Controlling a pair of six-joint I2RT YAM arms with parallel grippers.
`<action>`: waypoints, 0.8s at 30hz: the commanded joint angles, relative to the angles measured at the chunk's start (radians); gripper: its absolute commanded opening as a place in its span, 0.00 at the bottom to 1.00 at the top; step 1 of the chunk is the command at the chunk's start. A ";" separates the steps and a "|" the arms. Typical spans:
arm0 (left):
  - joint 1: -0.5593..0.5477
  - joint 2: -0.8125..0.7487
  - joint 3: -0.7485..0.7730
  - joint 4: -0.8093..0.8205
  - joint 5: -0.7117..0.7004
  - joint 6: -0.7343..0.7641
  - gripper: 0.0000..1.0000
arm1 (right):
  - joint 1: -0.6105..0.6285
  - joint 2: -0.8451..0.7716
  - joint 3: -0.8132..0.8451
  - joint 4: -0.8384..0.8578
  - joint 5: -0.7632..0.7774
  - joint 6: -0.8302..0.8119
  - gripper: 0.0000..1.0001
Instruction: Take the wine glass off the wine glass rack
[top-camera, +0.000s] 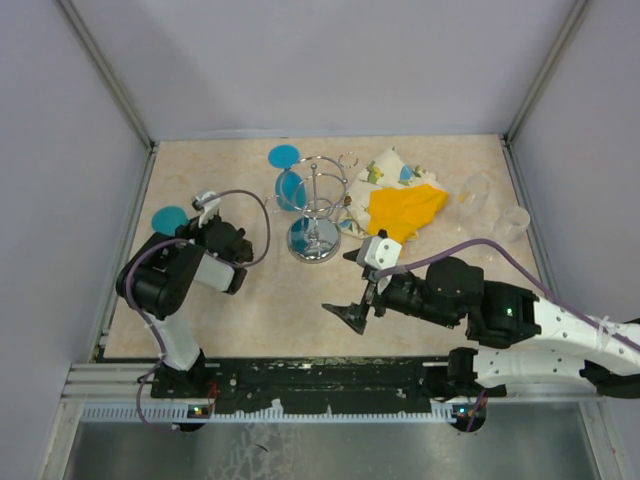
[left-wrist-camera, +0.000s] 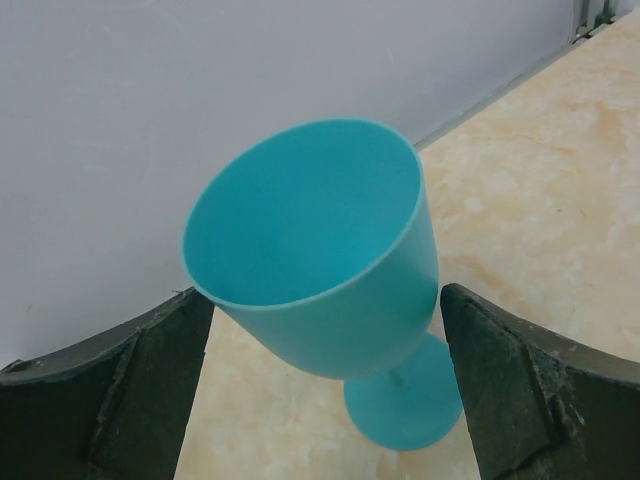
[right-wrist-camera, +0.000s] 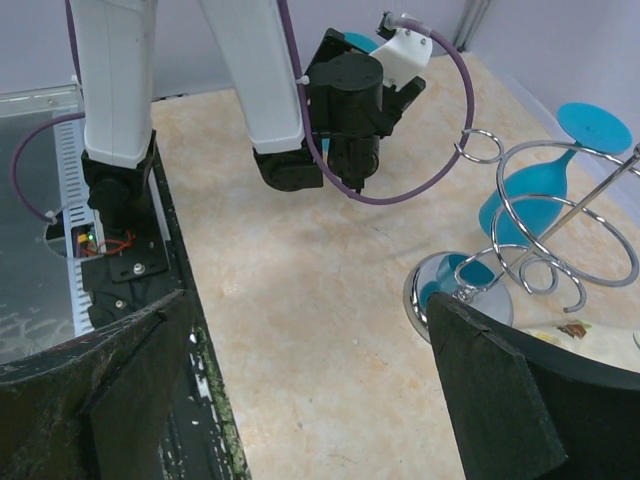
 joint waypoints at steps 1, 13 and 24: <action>-0.028 -0.058 -0.008 0.265 -0.040 0.012 1.00 | -0.009 -0.020 0.007 0.032 -0.010 0.009 0.99; -0.122 -0.104 0.026 0.265 -0.138 0.197 1.00 | -0.009 -0.019 0.006 0.030 0.003 0.012 0.99; -0.319 -0.326 -0.017 0.266 -0.143 0.258 1.00 | -0.040 0.084 0.066 0.013 0.098 0.073 0.99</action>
